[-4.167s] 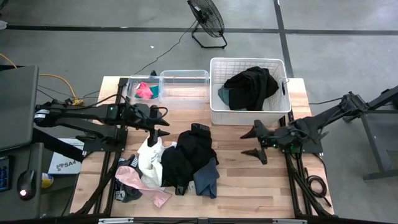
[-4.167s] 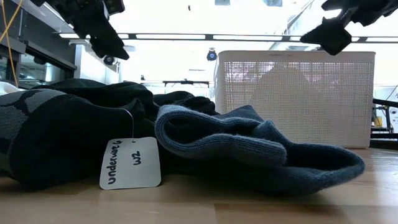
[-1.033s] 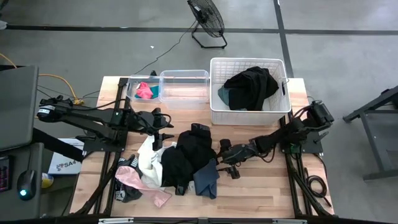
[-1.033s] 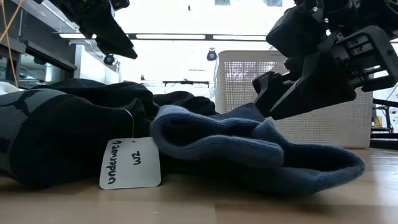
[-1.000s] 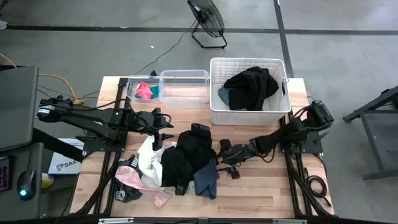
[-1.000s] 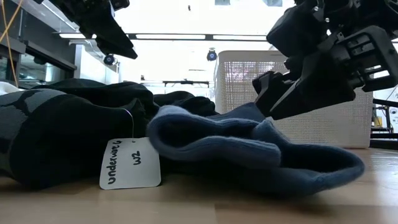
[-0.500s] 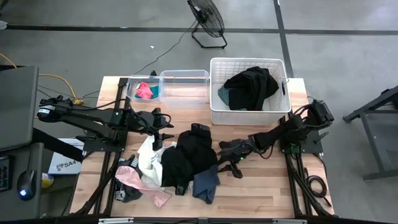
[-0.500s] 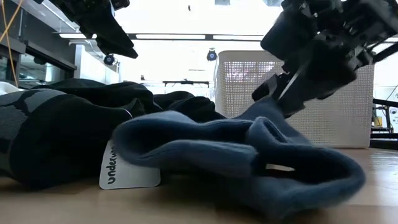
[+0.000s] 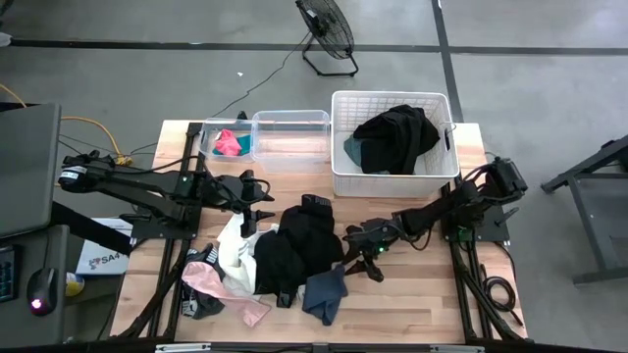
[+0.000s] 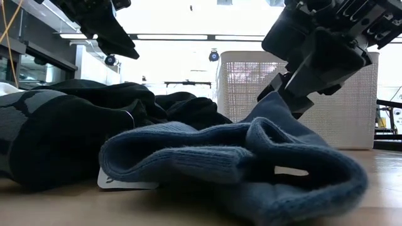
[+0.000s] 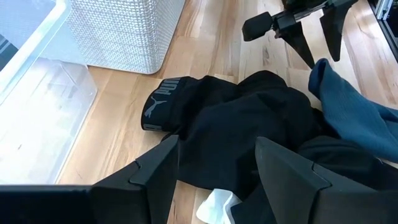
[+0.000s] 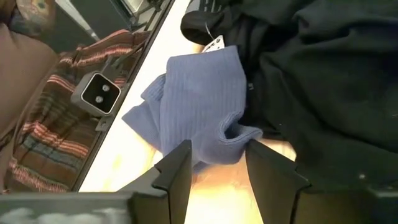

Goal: Pick & Place Cloths
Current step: Put the dark blue sock into the left transparent bin

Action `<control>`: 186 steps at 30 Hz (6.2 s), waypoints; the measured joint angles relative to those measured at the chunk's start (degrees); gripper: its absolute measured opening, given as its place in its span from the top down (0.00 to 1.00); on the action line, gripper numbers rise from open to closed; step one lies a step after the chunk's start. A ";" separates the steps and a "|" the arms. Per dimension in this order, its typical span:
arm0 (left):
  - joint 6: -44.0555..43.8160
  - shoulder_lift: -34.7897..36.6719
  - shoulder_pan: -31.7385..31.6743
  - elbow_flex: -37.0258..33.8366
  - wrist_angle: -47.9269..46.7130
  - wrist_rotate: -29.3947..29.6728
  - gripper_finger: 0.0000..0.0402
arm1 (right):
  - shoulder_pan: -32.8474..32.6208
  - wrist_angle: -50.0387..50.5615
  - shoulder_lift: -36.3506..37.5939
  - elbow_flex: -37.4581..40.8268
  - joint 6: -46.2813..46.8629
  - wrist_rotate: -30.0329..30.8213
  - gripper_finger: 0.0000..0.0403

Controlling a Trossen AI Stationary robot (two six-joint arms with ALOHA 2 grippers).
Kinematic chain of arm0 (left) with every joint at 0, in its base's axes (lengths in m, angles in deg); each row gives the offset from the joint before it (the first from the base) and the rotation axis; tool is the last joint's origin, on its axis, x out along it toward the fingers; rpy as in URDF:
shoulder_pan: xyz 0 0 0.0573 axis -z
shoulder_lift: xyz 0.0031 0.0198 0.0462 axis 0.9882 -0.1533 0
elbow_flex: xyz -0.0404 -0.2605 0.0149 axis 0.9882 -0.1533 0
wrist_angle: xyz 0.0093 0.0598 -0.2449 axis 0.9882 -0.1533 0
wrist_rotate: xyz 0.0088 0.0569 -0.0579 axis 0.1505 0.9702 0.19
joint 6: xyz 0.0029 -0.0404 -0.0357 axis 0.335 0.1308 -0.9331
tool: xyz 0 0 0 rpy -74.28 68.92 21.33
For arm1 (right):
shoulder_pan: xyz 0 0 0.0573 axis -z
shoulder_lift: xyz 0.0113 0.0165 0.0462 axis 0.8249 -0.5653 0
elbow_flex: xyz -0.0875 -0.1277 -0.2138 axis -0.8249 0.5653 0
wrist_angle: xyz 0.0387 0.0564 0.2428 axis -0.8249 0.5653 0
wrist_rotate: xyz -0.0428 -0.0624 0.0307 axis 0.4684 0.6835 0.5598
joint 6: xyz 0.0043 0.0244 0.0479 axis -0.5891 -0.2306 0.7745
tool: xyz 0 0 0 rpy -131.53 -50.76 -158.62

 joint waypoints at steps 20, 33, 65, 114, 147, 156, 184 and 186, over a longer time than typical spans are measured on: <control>0.00 -0.01 -0.01 0.00 -0.01 -0.02 0.49 | -0.83 -1.32 -2.85 -0.04 -0.82 1.84 0.43; 0.00 -0.02 -0.02 -0.02 -0.32 -0.04 0.49 | -2.29 -2.58 -3.67 -0.24 -11.74 5.27 0.50; -0.22 -0.02 -0.02 -0.02 -0.57 -0.04 0.49 | -2.99 4.22 -7.71 -2.25 -16.58 6.82 0.99; 13.52 -0.04 -0.02 0.00 33.40 3.34 0.17 | 17.69 15.73 10.08 -29.55 -40.92 5.09 0.99; 7.83 -6.39 -0.02 0.04 36.90 -0.13 0.39 | 19.65 10.73 5.64 -39.08 -43.74 3.87 0.99; 9.49 -5.82 -0.02 0.04 36.85 -0.01 0.96 | 19.67 12.18 5.64 -39.08 -43.34 4.69 0.99; 16.89 1.28 -0.41 4.50 12.09 36.81 0.99 | 18.58 34.88 17.30 -39.04 -31.09 28.62 0.21; 17.51 2.56 -1.96 5.26 7.99 39.48 0.99 | 18.73 37.01 18.33 -39.04 -30.08 28.63 0.21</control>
